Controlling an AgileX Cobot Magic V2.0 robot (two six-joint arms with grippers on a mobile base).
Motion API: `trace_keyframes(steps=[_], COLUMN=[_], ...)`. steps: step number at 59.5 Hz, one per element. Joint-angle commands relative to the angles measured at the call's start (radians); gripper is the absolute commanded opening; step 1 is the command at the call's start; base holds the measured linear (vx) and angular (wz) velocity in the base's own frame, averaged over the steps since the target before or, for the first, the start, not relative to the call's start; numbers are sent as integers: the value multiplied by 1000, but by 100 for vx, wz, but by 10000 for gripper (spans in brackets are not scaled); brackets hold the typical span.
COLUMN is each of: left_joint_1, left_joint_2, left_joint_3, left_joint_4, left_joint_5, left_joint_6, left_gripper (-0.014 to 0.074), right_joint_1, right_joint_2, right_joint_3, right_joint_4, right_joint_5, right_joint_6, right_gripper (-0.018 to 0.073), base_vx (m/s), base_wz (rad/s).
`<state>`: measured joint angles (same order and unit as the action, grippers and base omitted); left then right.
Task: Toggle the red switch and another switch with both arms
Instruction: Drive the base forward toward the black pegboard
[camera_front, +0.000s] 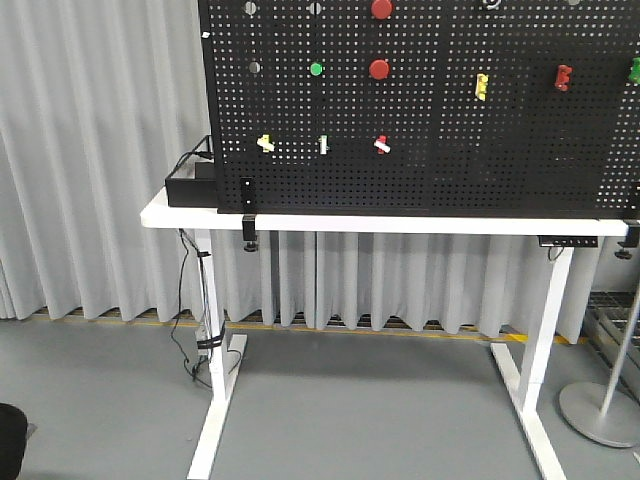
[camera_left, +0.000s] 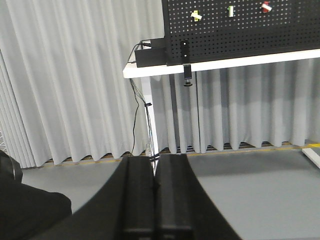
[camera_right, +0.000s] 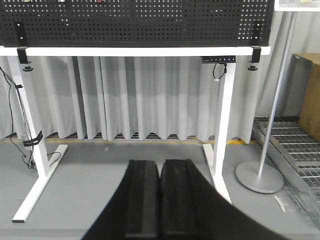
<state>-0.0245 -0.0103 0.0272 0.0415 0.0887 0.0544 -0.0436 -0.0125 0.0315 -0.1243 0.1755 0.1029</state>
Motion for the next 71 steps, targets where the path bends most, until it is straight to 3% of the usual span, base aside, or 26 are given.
trace_keyframes(steps=[1,71], left_joint_1=[0,0], left_joint_2=[-9,-9], left_joint_3=[18,18], left_joint_4=[-10,-10], left_joint_5=[-79,-79], left_joint_6=[-11,-11], left_gripper=[2,2], right_joint_1=[-7,-7], right_joint_2=[-9,-9], right_joint_3=[5,5], right_joint_4=[-9,-9], right_joint_5=[-80,-83], right_joint_6=[-8,-8], right_gripper=[-6,-6], base_vx=[17,27], base_wz=[0,-4])
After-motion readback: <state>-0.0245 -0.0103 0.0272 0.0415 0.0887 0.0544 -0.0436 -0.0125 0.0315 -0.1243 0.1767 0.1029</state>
